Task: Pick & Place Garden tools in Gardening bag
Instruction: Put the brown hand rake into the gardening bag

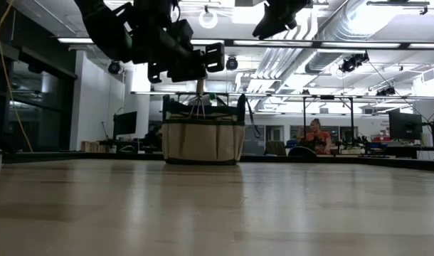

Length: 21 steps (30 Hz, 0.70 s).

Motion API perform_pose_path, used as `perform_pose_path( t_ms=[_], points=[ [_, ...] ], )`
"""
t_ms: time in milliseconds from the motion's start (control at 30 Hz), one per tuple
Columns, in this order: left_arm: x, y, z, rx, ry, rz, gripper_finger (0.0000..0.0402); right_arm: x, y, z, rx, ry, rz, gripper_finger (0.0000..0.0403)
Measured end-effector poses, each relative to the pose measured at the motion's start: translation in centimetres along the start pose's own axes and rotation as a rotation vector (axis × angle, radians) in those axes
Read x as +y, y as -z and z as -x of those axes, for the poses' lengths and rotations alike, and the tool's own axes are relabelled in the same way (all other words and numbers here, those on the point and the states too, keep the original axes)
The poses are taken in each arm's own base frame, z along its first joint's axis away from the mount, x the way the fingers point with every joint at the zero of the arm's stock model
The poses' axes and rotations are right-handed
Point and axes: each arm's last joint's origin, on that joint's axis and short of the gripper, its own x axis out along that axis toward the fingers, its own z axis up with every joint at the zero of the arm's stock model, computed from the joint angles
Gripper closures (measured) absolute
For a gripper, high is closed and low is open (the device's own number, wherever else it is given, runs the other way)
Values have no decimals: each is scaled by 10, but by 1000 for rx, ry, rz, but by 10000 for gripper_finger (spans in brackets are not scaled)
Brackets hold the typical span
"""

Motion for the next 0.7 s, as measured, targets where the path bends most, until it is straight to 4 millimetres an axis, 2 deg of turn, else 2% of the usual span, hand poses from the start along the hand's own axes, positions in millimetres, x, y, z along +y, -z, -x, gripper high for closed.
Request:
perform_pose_path(
  t_ms=[700],
  points=[
    [-2, -4, 1, -23, 37, -20, 340, 0, -2, -1, -30, -24, 2, 144]
  ],
)
